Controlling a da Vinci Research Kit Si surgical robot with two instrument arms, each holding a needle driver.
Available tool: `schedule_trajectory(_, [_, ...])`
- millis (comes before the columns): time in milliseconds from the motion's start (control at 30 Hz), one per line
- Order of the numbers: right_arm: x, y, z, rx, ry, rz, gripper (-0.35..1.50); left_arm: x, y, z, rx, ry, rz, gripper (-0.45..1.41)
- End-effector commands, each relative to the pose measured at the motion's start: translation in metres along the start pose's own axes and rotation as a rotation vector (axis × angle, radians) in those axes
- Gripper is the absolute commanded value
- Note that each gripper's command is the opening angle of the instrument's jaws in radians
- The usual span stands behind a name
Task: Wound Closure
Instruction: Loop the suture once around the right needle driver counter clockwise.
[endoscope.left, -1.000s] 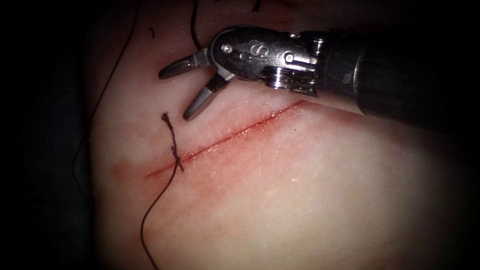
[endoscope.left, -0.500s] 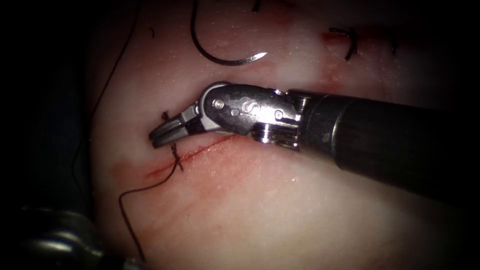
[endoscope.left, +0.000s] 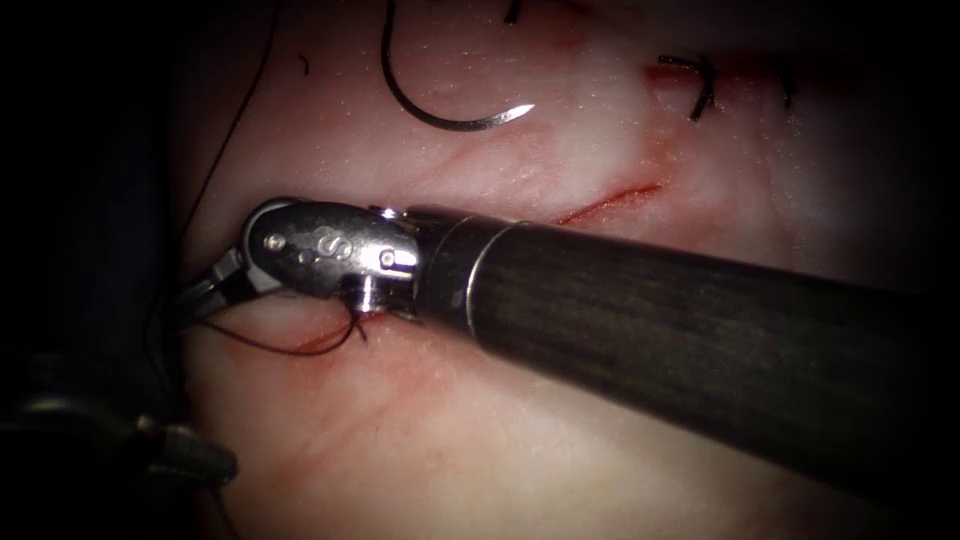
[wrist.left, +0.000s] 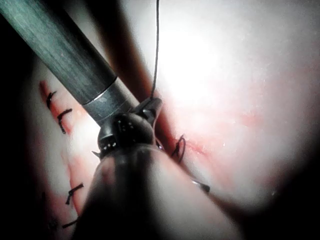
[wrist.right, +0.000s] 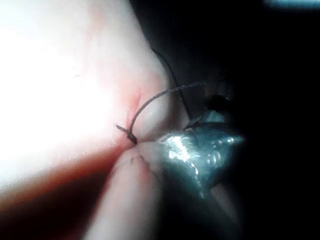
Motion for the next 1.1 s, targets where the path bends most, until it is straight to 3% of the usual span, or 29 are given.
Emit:
schedule_trajectory(33, [-0.0003, 0.0009, 0.0009, 0.018, 0.006, 0.009, -0.35, -0.0002, -0.0006, 0.0002, 0.002, -0.005, 0.002, -0.35])
schedule_trajectory(200, [0.0001, 0.0010, 0.0010, 0.095, 0.136, 0.078, -0.35, -0.0017, -0.0002, -0.0009, 0.001, -0.041, 0.019, -0.35])
schedule_trajectory(433, [0.0005, -0.0026, -0.0015, 0.212, 0.275, 0.153, -0.35, -0.0050, 0.0001, -0.0012, 0.010, -0.065, -0.005, -0.35])
schedule_trajectory(600, [0.0014, -0.0044, -0.0043, 0.128, 0.354, 0.187, -0.35, -0.0066, 0.0006, 0.0009, 0.009, -0.064, -0.008, -0.35])
schedule_trajectory(867, [0.0040, -0.0071, -0.0078, -0.042, 0.526, 0.258, -0.35, -0.0061, -0.0013, 0.0080, -0.018, -0.018, 0.012, -0.35])
schedule_trajectory(1100, [0.0055, -0.0097, -0.0084, -0.135, 0.623, 0.357, -0.35, -0.0061, -0.0051, 0.0109, 0.067, 0.038, 0.037, -0.35])
